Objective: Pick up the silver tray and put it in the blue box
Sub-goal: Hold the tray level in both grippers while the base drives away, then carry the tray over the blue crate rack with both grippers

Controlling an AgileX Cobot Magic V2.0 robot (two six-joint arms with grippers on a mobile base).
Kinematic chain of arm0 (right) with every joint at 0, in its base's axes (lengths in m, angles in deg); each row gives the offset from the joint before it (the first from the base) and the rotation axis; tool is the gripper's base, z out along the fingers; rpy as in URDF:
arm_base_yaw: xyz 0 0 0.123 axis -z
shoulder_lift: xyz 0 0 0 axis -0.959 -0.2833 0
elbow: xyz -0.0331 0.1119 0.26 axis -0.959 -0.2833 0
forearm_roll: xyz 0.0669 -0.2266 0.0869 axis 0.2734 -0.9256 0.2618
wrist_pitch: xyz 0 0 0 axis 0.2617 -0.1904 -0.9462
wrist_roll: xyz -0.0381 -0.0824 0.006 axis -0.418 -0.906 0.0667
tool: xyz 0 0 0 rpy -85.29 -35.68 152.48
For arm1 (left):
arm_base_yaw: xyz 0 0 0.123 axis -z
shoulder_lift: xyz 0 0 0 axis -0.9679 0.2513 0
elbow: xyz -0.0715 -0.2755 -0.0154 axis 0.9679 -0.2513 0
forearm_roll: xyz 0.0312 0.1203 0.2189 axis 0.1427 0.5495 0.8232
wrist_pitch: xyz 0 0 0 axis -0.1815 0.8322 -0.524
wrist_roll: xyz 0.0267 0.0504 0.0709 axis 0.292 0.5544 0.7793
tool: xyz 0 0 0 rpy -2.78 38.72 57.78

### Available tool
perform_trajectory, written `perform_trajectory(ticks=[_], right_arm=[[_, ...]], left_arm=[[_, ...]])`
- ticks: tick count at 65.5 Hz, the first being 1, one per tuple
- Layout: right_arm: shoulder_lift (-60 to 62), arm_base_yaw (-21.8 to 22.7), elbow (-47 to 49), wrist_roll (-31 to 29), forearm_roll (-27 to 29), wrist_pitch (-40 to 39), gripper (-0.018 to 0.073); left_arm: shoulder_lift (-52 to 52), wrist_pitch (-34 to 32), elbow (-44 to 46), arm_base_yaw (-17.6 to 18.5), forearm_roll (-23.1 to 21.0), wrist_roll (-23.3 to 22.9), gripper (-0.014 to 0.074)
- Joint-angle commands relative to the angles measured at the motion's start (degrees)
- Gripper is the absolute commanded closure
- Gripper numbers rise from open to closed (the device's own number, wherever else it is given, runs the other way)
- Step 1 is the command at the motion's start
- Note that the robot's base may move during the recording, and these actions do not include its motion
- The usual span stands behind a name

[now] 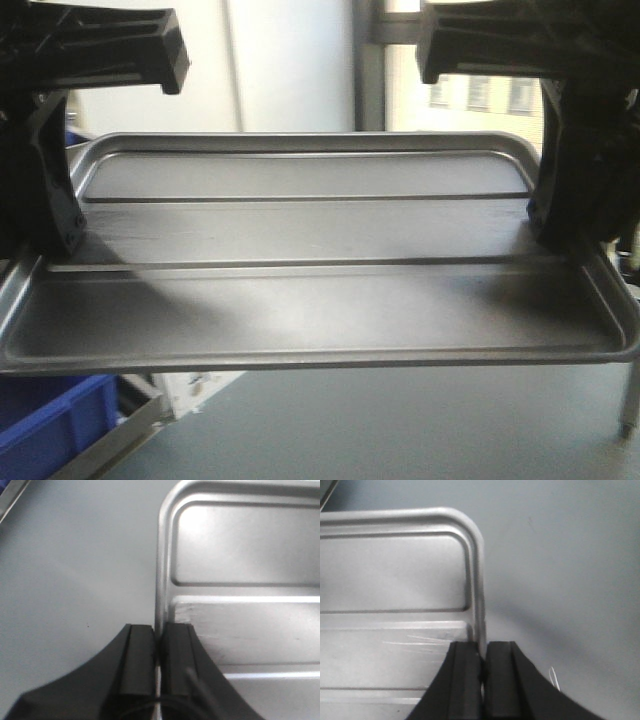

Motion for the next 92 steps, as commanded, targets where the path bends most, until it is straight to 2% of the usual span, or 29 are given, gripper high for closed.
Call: perform_trajectory(ticks=[1, 92], right_arm=[[1.52, 0.07, 1.35, -0.03, -2.68, -1.15, 0.0504], [1.52, 0.07, 1.35, -0.03, -2.68, -1.15, 0.0504]], left_arm=[[-1.55, -0.33, 1.44, -0.06, 1.69, -0.33, 0.0602], [-1.55, -0.33, 1.44, -0.06, 1.60, -0.33, 0.0602]])
